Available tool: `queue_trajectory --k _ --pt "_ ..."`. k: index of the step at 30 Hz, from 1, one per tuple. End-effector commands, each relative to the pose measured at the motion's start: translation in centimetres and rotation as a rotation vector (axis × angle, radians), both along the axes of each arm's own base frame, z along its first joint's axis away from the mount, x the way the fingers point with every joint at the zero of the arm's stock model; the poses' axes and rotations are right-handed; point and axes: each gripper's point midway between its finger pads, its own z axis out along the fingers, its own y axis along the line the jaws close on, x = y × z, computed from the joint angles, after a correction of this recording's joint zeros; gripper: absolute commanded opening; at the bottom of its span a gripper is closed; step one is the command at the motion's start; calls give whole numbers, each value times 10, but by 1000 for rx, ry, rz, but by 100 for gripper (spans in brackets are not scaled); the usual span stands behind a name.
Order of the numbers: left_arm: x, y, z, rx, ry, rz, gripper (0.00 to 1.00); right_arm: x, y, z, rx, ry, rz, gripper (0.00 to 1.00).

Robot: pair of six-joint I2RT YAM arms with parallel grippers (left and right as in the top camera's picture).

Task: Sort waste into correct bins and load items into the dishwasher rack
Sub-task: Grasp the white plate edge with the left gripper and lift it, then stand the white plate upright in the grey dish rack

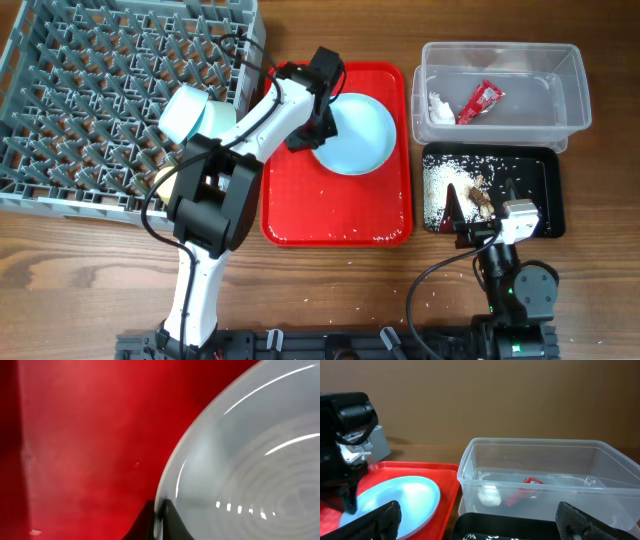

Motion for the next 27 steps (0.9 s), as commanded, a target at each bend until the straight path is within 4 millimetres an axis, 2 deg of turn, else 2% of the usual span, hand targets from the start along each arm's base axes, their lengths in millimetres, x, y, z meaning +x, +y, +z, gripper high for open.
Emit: queue_trajectory --k 1,2,4,6,8,10,13,14,15,16,20,23,24,27 --pt "-7 29 16 138 -7 -58 4 0 0 2 6 -9 5 100" --pt "-4 29 38 123 -53 -71 4 0 0 1 6 -9 4 100" --pt "5 37 111 104 -230 -50 4 0 0 1 6 -9 5 100" --pt "1 58 182 128 -398 -49 4 0 0 2 6 -9 4 100" --pt "-8 79 227 189 -505 -60 4 0 0 2 6 -9 4 100" --pt "-23 117 269 343 -594 -55 4 0 0 2 6 -9 5 100" --pt "-52 193 330 772 -664 0 4 0 0 2 6 -9 5 100" --pt "-61 213 345 884 -666 33 4 0 0 2 6 -9 4 100" --pt "-68 232 356 981 -653 65 4 0 0 2 6 -9 4 100" --pt "-72 248 359 1031 -621 94 4 0 0 2 6 -9 5 100" --pt "-77 304 347 1086 -536 262 4 0 0 2 6 -9 5 100" --pt "-79 333 340 1103 -516 363 4 0 0 2 6 -9 5 100" --pt "-73 342 334 1093 -496 353 4 0 0 1 6 -9 5 100" --pt "-38 347 315 1002 -458 138 4 0 0 2 6 -9 5 100"
